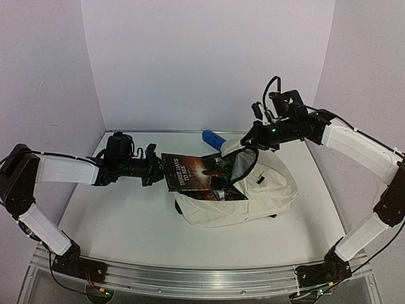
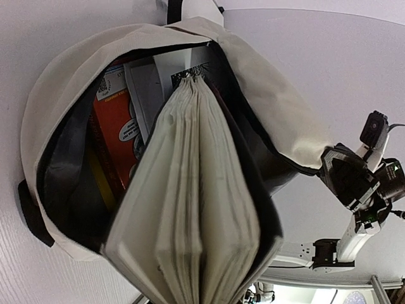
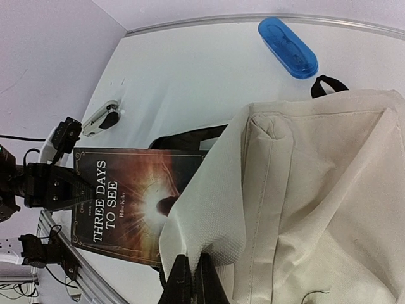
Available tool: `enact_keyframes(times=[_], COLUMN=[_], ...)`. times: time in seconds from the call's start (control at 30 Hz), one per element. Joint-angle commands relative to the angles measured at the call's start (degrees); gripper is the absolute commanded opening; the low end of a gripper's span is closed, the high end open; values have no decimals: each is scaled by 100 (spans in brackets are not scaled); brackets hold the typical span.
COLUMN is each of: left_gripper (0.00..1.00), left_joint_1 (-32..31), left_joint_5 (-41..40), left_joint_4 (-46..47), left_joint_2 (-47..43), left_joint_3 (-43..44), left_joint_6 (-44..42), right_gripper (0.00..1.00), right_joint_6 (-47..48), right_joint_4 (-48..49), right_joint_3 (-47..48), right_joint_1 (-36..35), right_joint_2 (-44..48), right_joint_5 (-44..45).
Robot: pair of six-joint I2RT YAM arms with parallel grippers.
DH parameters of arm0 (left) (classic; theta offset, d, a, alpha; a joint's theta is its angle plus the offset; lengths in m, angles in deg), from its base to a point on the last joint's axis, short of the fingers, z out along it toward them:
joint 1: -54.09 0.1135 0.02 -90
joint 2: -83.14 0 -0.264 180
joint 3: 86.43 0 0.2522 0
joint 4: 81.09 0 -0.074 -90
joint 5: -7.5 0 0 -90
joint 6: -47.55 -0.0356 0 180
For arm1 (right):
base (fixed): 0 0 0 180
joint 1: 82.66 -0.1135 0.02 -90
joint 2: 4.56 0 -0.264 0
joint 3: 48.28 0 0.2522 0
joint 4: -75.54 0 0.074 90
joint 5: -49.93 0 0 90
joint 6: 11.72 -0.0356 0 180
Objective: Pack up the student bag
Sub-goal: Place the book in the student bag.
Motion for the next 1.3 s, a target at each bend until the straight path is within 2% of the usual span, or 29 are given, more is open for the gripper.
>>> enact_keyframes(times=[0.0,0.27,0.47,0.63,0.73,0.8,0.97,1.03,1.13,1.27], left_gripper=[0,0,0,1,8,17,48,57,64,66], left_joint_1=[-156,-381,-606,-781,-784,-784,-784,-784,-784,-795], left_joint_5=[198,40,-308,-35,63,16,-651,-976,-1255,-1178], left_joint_4=[837,1251,1271,1278,1230,952,-792,-1550,-2294,-2544], left_joint_2=[303,941,1835,2752,2973,2927,2399,2210,1985,1903], left_joint_3=[371,621,1550,2320,2511,2572,2783,2855,2863,2787], left_joint_6=[315,547,339,376,381,217,-997,-1388,-1789,-1930], right_gripper=[0,0,0,0,0,0,0,0,0,0], right_joint_6=[-117,-168,-209,-230,-215,-200,-125,-102,-71,-54], right_joint_4=[575,934,1099,1226,1263,1273,1273,1273,1274,1282], right_joint_3=[286,306,201,104,77,77,74,79,89,109], right_joint_1=[-12,-14,-19,-21,-23,-19,-18,-23,-21,-22], right_joint_2=[361,295,241,227,196,172,127,105,67,-13], right_joint_5=[-154,-466,-543,-537,-520,-512,-482,-465,-459,-475])
